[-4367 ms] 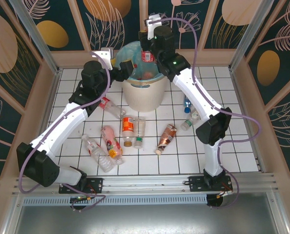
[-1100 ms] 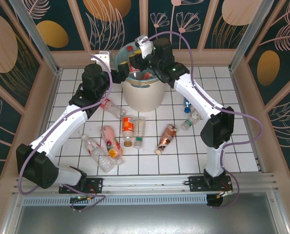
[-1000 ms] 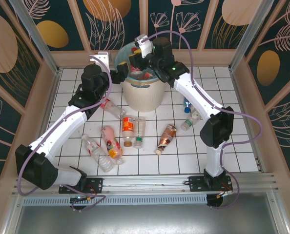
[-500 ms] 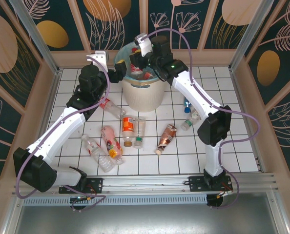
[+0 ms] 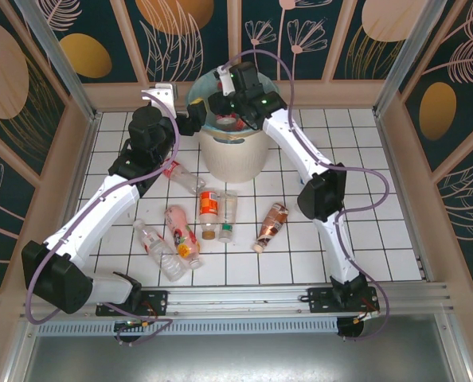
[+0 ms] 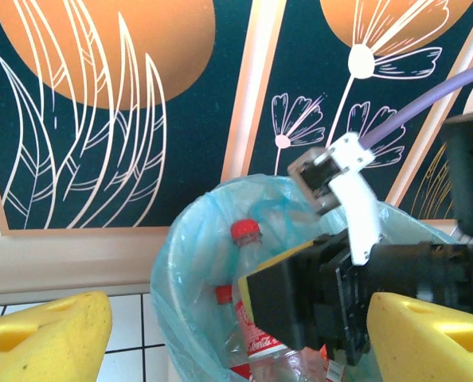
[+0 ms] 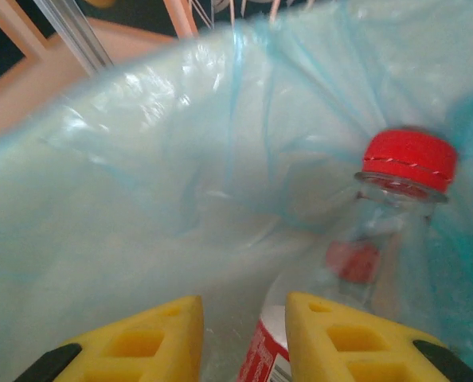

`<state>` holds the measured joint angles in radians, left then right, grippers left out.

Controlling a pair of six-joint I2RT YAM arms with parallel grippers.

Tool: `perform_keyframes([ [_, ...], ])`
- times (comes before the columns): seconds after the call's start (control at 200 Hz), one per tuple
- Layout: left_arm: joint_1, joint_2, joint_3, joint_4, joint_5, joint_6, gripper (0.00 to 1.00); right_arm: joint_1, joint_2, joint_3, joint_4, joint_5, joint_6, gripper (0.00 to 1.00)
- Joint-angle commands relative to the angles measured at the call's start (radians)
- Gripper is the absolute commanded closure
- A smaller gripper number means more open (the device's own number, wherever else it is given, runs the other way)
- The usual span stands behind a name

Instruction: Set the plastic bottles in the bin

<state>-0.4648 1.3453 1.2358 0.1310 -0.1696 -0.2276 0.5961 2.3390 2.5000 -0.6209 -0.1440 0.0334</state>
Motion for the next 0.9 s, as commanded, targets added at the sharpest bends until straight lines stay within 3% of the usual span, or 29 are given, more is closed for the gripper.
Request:
perform_keyframes([
  [0.0, 0.000, -0.013, -0.007, 0.037, -0.015, 0.019, 0.16, -0.006, 0.014, 0.039, -0.094, 0.006, 0.047, 0.68],
  [0.285, 0.000, -0.017, -0.007, 0.036, -0.024, 0.028, 0.16, -0.003, -0.022, 0.109, -0.065, -0.010, 0.045, 0.68],
  [0.535, 0.000, -0.026, -0.003, 0.033, -0.033, 0.046, 0.16, 0.002, -0.231, 0.058, 0.027, 0.044, 0.065, 0.66],
  [0.676, 0.000, -0.035, 0.010, 0.022, -0.019, 0.064, 0.16, 0.003, -0.435, -0.178, 0.080, 0.077, 0.100, 0.66],
  [0.891, 0.000, -0.057, -0.004, -0.014, -0.028, 0.034, 0.17, 0.013, -0.885, -0.835, 0.323, 0.080, 0.129, 0.65],
])
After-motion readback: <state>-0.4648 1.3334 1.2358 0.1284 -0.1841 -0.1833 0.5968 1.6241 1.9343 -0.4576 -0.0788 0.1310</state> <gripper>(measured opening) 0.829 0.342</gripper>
